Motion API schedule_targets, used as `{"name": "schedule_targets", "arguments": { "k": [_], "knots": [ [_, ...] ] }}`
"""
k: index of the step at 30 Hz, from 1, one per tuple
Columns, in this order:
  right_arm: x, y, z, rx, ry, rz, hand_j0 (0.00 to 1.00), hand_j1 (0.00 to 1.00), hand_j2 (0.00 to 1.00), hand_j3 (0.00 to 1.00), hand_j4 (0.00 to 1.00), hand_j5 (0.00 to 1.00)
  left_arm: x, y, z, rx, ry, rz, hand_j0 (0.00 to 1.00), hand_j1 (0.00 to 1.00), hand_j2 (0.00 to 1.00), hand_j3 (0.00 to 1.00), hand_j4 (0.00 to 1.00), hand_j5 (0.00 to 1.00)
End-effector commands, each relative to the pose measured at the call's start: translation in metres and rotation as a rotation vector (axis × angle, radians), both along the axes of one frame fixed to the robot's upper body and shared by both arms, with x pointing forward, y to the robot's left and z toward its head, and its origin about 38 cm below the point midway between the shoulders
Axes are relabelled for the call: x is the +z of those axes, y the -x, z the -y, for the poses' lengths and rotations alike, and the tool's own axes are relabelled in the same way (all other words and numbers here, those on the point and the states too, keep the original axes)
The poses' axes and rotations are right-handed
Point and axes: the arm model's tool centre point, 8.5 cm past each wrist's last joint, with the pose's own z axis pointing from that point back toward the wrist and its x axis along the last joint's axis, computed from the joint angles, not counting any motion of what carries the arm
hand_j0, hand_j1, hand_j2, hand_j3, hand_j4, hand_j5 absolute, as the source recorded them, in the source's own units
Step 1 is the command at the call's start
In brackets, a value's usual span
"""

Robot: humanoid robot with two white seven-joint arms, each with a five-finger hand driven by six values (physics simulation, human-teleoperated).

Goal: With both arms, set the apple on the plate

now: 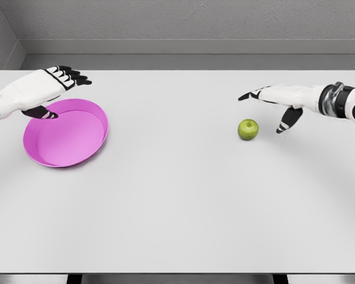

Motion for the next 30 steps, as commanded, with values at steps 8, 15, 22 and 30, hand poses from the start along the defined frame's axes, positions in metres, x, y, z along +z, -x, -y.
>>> {"name": "schedule_targets", "arguments": {
  "k": [8, 15, 22, 30],
  "knots": [
    [-0.019, -0.006, -0.014, 0.006, 0.000, -0.045, 1.00, 1.00, 1.00, 1.00, 1.00, 1.00, 0.001, 0.000, -0.002, 0.005, 0.007, 0.001, 1.00, 1.00, 1.00, 1.00, 1.00, 1.00],
    [-0.029, -0.001, -0.018, 0.031, 0.018, -0.068, 1.00, 1.00, 1.00, 1.00, 1.00, 1.00, 0.001, 0.000, -0.001, 0.004, 0.007, 0.001, 1.00, 1.00, 1.00, 1.00, 1.00, 1.00],
    [-0.033, 0.001, -0.018, 0.034, 0.025, -0.077, 1.00, 1.00, 1.00, 1.00, 1.00, 1.00, 0.001, 0.000, -0.001, 0.004, 0.007, 0.001, 1.00, 1.00, 1.00, 1.00, 1.00, 1.00],
    [-0.040, -0.001, -0.014, 0.015, 0.036, -0.094, 1.00, 1.00, 1.00, 1.00, 1.00, 1.00, 0.001, 0.000, 0.000, 0.002, 0.008, 0.001, 1.00, 1.00, 1.00, 1.00, 1.00, 1.00]
  ]
}}
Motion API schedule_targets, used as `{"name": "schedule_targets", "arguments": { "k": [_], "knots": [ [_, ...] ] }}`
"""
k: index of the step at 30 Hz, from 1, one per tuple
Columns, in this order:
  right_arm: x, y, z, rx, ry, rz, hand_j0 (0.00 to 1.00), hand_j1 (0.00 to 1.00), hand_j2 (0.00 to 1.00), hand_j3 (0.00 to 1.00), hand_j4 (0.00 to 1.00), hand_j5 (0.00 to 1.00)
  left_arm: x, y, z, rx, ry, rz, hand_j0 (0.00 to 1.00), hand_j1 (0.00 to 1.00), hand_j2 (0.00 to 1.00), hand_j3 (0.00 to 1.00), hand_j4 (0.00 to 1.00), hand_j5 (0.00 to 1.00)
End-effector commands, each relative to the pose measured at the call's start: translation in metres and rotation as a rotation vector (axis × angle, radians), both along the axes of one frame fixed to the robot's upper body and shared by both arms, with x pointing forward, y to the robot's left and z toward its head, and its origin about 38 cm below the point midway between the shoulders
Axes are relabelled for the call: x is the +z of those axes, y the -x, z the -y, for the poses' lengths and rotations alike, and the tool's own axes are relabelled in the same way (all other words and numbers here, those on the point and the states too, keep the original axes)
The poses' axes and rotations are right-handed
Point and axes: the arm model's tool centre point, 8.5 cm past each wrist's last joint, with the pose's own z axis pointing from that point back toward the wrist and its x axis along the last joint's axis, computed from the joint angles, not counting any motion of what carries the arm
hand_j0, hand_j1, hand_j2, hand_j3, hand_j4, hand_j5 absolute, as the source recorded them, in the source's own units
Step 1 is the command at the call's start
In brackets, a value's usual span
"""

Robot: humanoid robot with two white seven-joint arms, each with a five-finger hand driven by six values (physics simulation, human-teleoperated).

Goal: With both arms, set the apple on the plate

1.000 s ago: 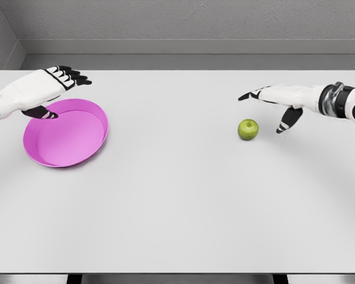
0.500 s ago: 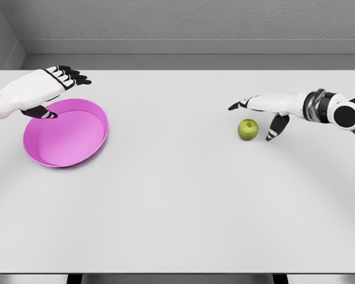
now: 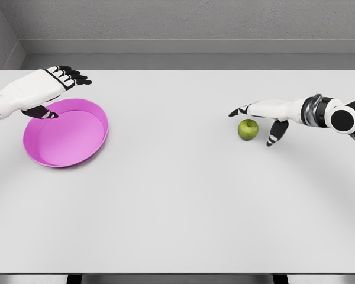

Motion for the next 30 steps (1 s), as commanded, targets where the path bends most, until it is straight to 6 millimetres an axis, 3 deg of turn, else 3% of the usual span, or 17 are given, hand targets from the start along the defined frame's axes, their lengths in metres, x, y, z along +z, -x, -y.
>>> {"name": "schedule_targets", "arguments": {
  "k": [1, 12, 16, 20, 30],
  "knots": [
    [-0.0009, -0.0003, 0.0012, -0.005, 0.001, -0.003, 1.00, 1.00, 1.00, 1.00, 1.00, 1.00, 0.0007, -0.0001, -0.0002, 0.001, 0.006, 0.001, 1.00, 1.00, 1.00, 1.00, 1.00, 1.00],
    [-0.0046, 0.0011, -0.0002, -0.001, 0.005, -0.011, 1.00, 1.00, 1.00, 1.00, 1.00, 1.00, 0.0005, -0.0002, -0.0006, 0.003, 0.006, 0.000, 1.00, 1.00, 1.00, 1.00, 1.00, 1.00],
    [-0.0079, 0.0029, -0.0020, 0.009, 0.012, -0.019, 0.60, 0.60, 0.60, 0.60, 0.60, 0.60, -0.0005, -0.0017, -0.0037, 0.014, 0.007, -0.002, 1.00, 1.00, 1.00, 1.00, 1.00, 1.00],
    [-0.0077, 0.0031, -0.0034, 0.015, 0.010, -0.018, 0.43, 0.43, 0.43, 0.43, 0.43, 0.43, 0.0003, -0.0019, -0.0036, 0.014, 0.008, -0.001, 1.00, 1.00, 1.00, 1.00, 1.00, 1.00],
    [-0.0059, 0.0027, -0.0043, 0.017, 0.009, -0.014, 0.38, 0.38, 0.38, 0.38, 0.38, 0.38, 0.0003, -0.0013, -0.0045, 0.015, 0.006, -0.002, 1.00, 1.00, 1.00, 1.00, 1.00, 1.00]
  ]
}}
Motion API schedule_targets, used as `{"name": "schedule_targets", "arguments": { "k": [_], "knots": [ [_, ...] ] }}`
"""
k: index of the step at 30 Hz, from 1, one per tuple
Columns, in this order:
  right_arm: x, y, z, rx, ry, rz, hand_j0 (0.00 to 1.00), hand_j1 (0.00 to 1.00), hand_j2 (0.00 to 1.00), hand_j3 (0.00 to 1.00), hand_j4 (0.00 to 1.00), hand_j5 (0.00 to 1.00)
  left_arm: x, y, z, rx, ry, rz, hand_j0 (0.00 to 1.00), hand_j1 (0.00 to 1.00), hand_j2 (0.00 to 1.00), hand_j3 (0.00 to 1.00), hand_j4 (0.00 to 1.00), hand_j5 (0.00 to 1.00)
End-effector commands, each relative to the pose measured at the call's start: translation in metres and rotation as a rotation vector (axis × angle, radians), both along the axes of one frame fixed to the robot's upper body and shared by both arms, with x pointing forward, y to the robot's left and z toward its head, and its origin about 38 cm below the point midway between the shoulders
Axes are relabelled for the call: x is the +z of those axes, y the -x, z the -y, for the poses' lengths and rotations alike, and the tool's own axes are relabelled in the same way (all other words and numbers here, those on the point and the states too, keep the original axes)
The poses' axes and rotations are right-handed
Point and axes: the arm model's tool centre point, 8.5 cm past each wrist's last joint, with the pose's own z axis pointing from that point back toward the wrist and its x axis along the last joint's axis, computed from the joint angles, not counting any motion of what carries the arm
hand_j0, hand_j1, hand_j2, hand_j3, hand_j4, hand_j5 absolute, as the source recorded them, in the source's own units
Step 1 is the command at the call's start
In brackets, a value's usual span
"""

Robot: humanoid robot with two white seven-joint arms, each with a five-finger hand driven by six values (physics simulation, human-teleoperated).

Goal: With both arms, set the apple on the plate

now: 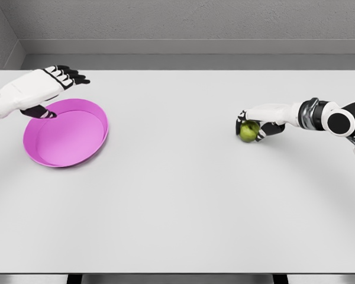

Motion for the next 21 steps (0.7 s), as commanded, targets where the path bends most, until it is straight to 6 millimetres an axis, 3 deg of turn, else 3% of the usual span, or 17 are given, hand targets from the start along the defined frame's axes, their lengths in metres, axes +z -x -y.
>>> {"name": "schedule_targets", "arguments": {
  "k": [1, 11, 21],
  "knots": [
    [0.002, -0.001, 0.001, -0.004, -0.004, 0.003, 0.38, 0.38, 0.38, 0.38, 0.38, 0.38, 0.001, 0.000, -0.001, 0.002, 0.005, 0.001, 1.00, 1.00, 1.00, 1.00, 1.00, 1.00],
    [0.019, -0.006, 0.002, -0.008, -0.027, 0.043, 0.38, 0.38, 0.38, 0.38, 0.38, 0.38, 0.001, 0.000, -0.001, 0.002, 0.007, 0.001, 1.00, 1.00, 1.00, 1.00, 1.00, 1.00],
    [0.045, -0.002, -0.011, 0.039, -0.067, 0.103, 0.38, 0.38, 0.38, 0.38, 0.38, 0.38, 0.001, 0.000, 0.000, 0.001, 0.007, 0.001, 1.00, 1.00, 1.00, 1.00, 1.00, 1.00]
  ]
}}
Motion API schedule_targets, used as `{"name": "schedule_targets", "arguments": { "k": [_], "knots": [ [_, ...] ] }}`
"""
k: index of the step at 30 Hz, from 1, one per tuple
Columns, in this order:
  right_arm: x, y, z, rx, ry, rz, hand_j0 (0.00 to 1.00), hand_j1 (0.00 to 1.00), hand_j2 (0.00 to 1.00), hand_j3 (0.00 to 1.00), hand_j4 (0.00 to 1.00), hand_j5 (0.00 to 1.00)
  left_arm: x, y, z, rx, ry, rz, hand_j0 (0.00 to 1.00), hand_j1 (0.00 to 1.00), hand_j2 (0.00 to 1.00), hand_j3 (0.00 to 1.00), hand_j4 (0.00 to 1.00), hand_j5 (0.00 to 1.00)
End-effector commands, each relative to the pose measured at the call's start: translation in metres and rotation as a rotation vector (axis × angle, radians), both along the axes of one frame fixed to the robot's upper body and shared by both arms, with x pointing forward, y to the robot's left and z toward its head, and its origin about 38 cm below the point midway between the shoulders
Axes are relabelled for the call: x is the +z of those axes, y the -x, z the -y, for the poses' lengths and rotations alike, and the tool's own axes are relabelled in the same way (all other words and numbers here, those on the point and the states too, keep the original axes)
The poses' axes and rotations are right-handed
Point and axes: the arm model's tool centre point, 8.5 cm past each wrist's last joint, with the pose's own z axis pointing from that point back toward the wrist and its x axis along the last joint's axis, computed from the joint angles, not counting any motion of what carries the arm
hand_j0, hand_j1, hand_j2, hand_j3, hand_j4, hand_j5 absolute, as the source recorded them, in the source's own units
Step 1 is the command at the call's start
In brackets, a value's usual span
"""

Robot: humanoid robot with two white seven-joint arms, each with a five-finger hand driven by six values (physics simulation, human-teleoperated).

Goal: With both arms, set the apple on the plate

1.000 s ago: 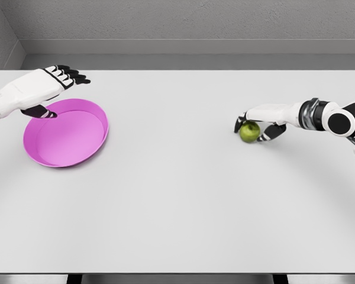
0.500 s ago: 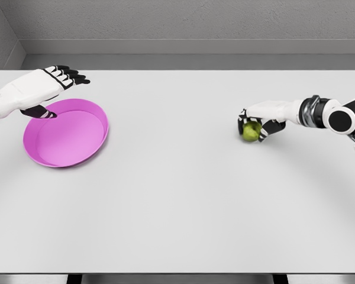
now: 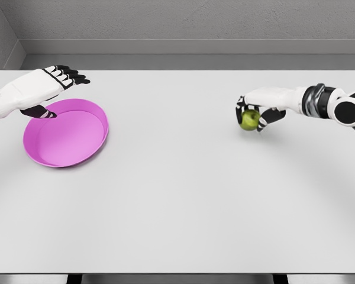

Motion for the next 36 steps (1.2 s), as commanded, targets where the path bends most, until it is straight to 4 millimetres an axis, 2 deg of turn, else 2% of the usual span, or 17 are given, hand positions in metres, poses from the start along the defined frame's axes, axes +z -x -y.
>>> {"name": "schedule_targets", "arguments": {
  "k": [1, 3, 11, 17, 18, 23, 36],
  "knots": [
    [0.011, 0.003, -0.006, 0.019, -0.019, 0.026, 0.38, 0.38, 0.38, 0.38, 0.38, 0.38, 0.001, 0.000, 0.000, 0.002, 0.006, 0.001, 1.00, 1.00, 1.00, 1.00, 1.00, 1.00],
    [0.022, 0.006, -0.014, 0.042, -0.036, 0.051, 0.38, 0.38, 0.38, 0.38, 0.38, 0.38, 0.001, 0.000, 0.000, 0.002, 0.006, 0.001, 1.00, 1.00, 1.00, 1.00, 1.00, 1.00],
    [0.028, 0.016, -0.035, 0.104, -0.054, 0.070, 0.38, 0.38, 0.38, 0.38, 0.38, 0.38, 0.001, 0.000, -0.001, 0.001, 0.005, 0.002, 1.00, 1.00, 1.00, 1.00, 1.00, 1.00],
    [0.028, 0.023, -0.061, 0.164, -0.088, 0.071, 0.38, 0.38, 0.38, 0.38, 0.38, 0.38, 0.001, 0.001, 0.000, 0.000, 0.004, 0.001, 1.00, 1.00, 1.00, 1.00, 1.00, 1.00],
    [0.030, 0.026, -0.071, 0.186, -0.101, 0.076, 0.38, 0.38, 0.38, 0.38, 0.38, 0.38, 0.002, 0.001, -0.001, 0.001, 0.004, 0.001, 1.00, 1.00, 1.00, 1.00, 1.00, 1.00],
    [0.028, 0.030, -0.098, 0.236, -0.140, 0.071, 0.38, 0.38, 0.38, 0.38, 0.38, 0.38, 0.001, 0.001, 0.000, 0.000, 0.006, 0.001, 1.00, 1.00, 1.00, 1.00, 1.00, 1.00],
    [0.018, 0.041, -0.146, 0.314, -0.213, 0.039, 0.38, 0.38, 0.38, 0.38, 0.38, 0.38, 0.005, 0.000, -0.003, 0.007, 0.012, 0.011, 1.00, 1.00, 1.00, 1.00, 1.00, 1.00]
  ]
}}
